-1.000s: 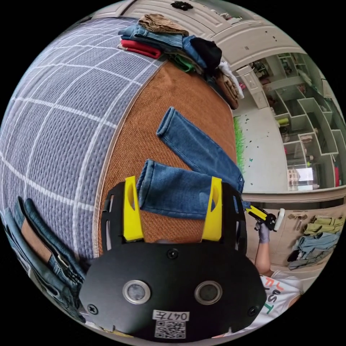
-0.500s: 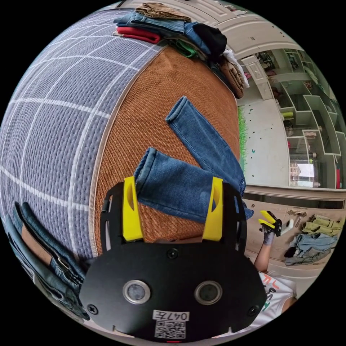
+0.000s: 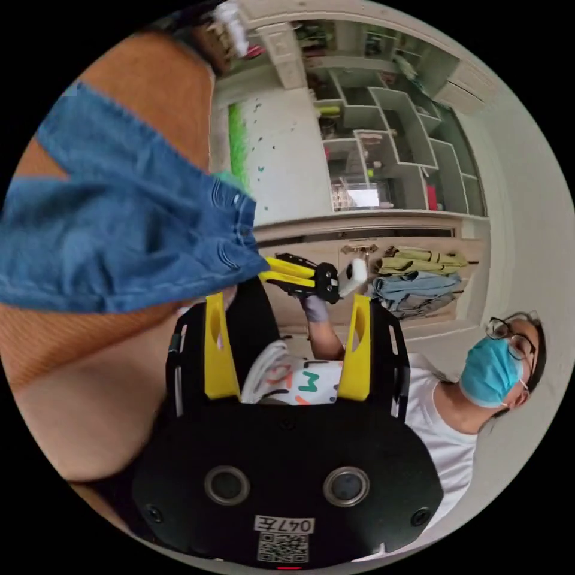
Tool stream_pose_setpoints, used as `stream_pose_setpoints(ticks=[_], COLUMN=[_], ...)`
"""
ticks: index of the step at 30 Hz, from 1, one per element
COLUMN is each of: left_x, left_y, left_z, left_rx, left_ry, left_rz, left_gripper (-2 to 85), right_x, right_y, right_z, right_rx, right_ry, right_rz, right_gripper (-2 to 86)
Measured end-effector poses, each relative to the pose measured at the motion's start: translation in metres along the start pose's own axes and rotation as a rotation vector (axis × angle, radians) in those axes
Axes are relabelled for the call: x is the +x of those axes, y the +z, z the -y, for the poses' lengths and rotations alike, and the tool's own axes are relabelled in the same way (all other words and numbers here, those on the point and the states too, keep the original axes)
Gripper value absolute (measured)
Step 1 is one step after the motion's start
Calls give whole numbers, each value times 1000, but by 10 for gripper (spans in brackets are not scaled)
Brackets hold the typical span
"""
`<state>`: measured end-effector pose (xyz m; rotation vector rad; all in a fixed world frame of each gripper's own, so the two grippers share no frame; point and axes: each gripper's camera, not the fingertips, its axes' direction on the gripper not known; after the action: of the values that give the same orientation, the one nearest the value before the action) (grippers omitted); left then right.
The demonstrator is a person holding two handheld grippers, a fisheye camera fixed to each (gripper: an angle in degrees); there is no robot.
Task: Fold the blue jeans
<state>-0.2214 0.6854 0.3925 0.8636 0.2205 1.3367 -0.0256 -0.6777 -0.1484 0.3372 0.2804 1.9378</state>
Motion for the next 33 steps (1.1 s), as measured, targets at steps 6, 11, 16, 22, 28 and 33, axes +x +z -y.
stream_pose_setpoints(ticks=[6, 11, 16, 22, 28, 33], left_x=[-66, -91, -101, -114, -104, -39], left_y=[68, 78, 84, 80, 74, 12], left_z=[-16, -12, 2, -8, -4, 13], left_rx=[64, 129, 81, 108, 100, 193], left_ry=[-229, -294, -299, -280, -234, 13], left_rz=[13, -58, 123, 21, 36, 22], left_gripper=[306, 301, 133, 49, 44, 38], right_x=[-2, -15, -25, 75, 138, 141], right_y=[-15, -26, -27, -57, 6, -23], right_z=[-34, -52, -59, -120, -124, -99], right_rx=[134, 206, 199, 316, 120, 210], right_ry=[120, 36, -154, 283, 485, 359], right_rz=[192, 225, 315, 102, 295, 403], right_gripper=[10, 10, 21, 95, 87, 9])
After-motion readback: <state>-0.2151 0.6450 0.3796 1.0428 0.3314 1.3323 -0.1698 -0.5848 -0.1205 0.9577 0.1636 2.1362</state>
